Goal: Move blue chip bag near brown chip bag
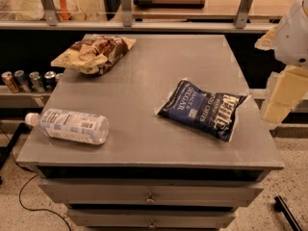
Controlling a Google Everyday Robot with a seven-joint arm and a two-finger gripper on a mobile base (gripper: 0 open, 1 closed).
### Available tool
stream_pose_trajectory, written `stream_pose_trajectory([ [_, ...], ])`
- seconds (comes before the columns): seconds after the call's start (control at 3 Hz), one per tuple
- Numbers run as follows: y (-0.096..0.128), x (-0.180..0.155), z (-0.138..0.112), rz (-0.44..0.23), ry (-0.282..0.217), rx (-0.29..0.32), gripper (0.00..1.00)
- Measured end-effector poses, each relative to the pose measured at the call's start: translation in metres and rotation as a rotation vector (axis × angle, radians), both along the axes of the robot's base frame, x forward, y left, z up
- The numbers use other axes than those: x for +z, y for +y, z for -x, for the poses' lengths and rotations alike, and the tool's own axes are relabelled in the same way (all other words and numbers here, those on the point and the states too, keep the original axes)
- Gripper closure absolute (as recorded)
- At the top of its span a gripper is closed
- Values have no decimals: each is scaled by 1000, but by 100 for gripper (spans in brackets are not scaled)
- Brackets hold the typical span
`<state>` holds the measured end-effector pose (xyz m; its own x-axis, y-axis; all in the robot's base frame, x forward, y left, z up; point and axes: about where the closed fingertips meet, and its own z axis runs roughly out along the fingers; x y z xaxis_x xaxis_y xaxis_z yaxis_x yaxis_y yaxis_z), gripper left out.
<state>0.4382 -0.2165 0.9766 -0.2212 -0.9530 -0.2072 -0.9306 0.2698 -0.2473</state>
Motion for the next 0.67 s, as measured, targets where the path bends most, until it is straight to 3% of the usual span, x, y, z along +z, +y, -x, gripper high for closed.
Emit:
stream_pose_trajectory([
  [0.67,4,-16,-15,-20,10,-28,0],
])
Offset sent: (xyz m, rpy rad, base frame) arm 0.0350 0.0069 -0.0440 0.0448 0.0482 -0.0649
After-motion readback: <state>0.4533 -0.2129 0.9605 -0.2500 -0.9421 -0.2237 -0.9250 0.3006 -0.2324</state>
